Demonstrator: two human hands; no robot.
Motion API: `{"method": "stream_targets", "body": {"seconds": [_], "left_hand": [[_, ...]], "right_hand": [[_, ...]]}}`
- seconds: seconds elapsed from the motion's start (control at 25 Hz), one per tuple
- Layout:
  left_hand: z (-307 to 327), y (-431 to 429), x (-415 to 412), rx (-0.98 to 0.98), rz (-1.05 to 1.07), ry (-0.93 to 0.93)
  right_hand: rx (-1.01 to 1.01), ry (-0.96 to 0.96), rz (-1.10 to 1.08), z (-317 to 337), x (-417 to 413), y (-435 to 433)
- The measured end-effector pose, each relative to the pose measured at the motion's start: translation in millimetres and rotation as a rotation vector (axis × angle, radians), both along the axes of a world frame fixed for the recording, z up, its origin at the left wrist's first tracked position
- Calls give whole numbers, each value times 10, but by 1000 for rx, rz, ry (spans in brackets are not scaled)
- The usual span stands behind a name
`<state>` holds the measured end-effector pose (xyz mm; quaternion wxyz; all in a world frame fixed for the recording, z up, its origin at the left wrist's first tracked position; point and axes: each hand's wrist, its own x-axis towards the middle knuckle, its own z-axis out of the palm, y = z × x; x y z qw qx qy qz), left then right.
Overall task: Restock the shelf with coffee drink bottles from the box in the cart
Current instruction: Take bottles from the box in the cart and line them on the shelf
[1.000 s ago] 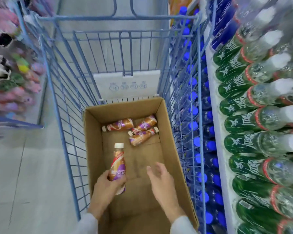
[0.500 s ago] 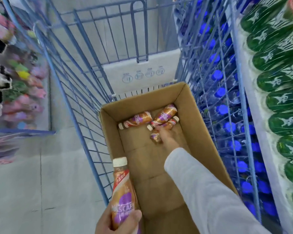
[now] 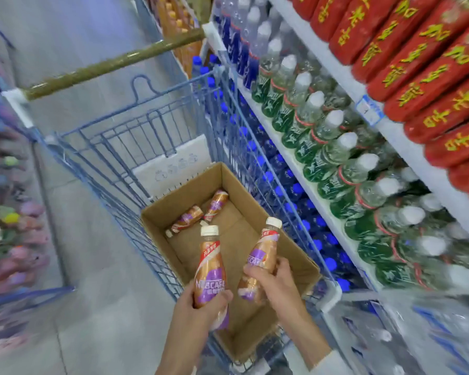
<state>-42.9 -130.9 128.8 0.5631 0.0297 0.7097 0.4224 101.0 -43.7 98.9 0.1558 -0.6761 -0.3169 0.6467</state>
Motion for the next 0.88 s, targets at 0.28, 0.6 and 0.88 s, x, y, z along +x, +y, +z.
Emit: {"method": "stream_targets", "body": {"seconds": [0.28,0.6,0.88], "left_hand": [[619,-39,946,163,-342,11],[1226,-694,3045,405,-761,-79],[1638,-1639,4816,438,-1013,-132]], "right_hand": [[207,8,-278,1142,1074,-721],[473,-50,-603,1810,3096,-2032],[583,-111,-826,2168,4640,-3406]]}}
